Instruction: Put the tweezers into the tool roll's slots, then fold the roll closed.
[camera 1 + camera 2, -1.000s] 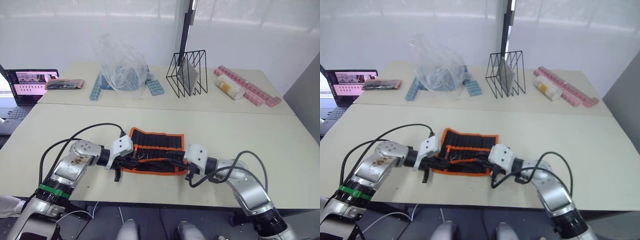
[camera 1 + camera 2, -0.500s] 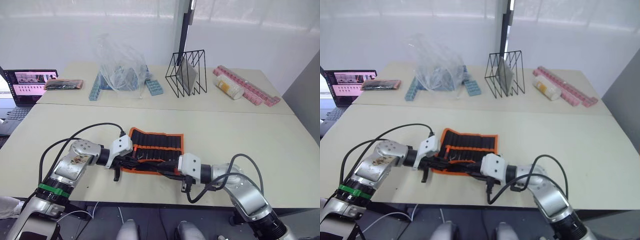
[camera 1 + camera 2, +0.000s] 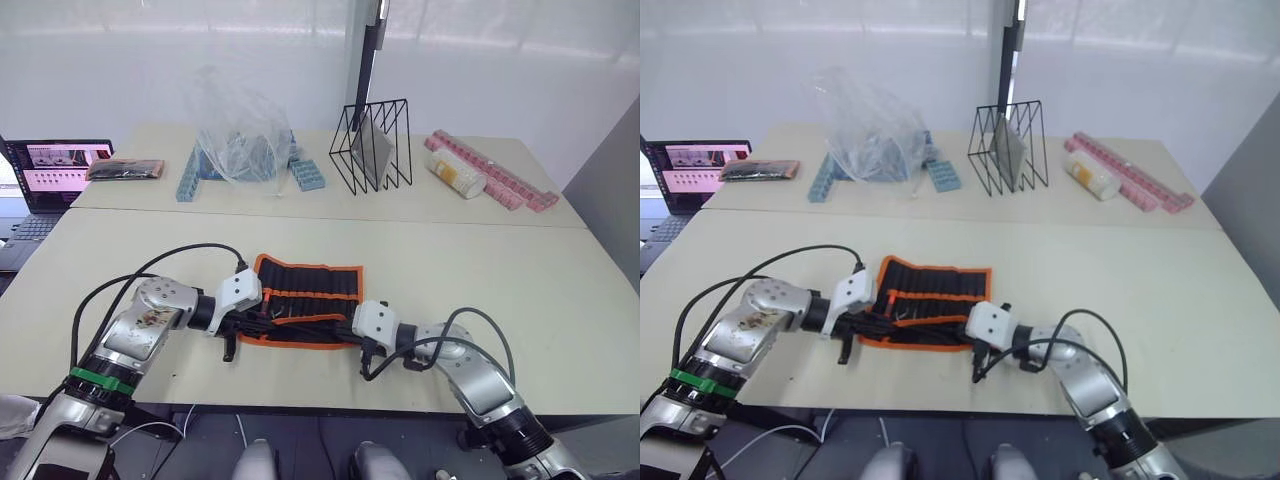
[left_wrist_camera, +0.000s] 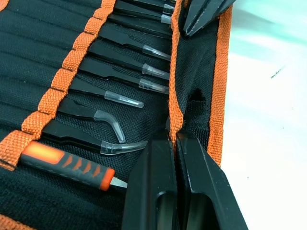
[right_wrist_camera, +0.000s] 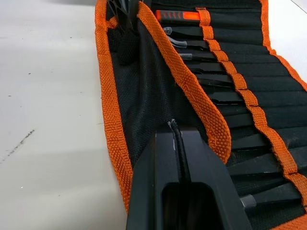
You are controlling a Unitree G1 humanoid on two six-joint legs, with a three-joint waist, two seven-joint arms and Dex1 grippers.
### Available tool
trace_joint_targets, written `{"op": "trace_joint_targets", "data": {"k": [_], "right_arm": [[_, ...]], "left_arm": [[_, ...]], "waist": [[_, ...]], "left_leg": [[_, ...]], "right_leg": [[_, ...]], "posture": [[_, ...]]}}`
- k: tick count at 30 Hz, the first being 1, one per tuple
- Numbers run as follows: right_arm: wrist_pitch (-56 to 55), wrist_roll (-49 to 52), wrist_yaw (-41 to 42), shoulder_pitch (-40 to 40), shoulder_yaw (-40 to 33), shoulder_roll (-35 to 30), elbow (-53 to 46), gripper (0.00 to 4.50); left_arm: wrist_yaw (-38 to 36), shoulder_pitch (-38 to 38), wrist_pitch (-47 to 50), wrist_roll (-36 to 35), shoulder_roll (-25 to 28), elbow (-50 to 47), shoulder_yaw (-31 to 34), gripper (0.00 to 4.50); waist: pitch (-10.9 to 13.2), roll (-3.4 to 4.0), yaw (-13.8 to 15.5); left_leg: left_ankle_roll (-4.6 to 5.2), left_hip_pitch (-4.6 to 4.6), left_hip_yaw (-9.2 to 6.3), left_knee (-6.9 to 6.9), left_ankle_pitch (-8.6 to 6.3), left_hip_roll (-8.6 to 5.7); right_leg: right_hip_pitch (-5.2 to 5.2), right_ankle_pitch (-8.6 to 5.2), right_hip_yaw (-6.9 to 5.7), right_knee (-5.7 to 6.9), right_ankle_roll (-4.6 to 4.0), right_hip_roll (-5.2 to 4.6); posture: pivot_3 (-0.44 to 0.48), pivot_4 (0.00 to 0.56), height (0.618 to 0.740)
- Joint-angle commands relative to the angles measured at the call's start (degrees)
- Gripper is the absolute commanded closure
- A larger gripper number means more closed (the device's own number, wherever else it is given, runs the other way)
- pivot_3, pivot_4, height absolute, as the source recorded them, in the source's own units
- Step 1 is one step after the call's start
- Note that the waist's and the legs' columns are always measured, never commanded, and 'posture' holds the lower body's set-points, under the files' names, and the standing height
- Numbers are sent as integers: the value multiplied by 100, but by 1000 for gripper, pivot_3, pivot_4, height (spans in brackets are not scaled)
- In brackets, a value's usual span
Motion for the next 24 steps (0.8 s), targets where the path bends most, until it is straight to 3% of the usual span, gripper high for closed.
{"op": "trace_joint_targets", "data": {"k": [1,8,9,16,24], "right_arm": [[94,-17,23,33,12,23,127,4500],[176,-30,39,69,54,100,172,4500],[192,-36,43,59,58,103,173,4500],[246,-67,76,48,99,114,159,4500],[318,-106,52,53,145,173,145,4500]], "left_arm": [[-1,10,36,-186,130,-194,371,3635],[-354,100,-15,-504,477,-506,780,1228],[-463,91,79,-651,540,-573,861,1045],[-273,-49,660,-1216,105,-902,914,1045],[41,211,496,-981,-443,-810,576,3552]], "waist": [[0,0,-4],[0,0,-9],[0,0,-14],[0,1,-3],[0,1,-45]], "left_leg": [[0,0,0,0,0,0],[0,1,0,0,0,1],[0,1,0,0,0,1],[0,4,0,0,0,2],[0,4,-1,0,0,3]], "right_leg": [[0,0,0,0,0,0],[1,0,-1,0,0,0],[0,0,-1,0,0,1],[5,0,-1,-1,0,1],[3,0,0,1,-1,3]], "posture": [[0,150,684],[0,150,684],[0,150,684],[0,150,684],[0,150,684]]}}
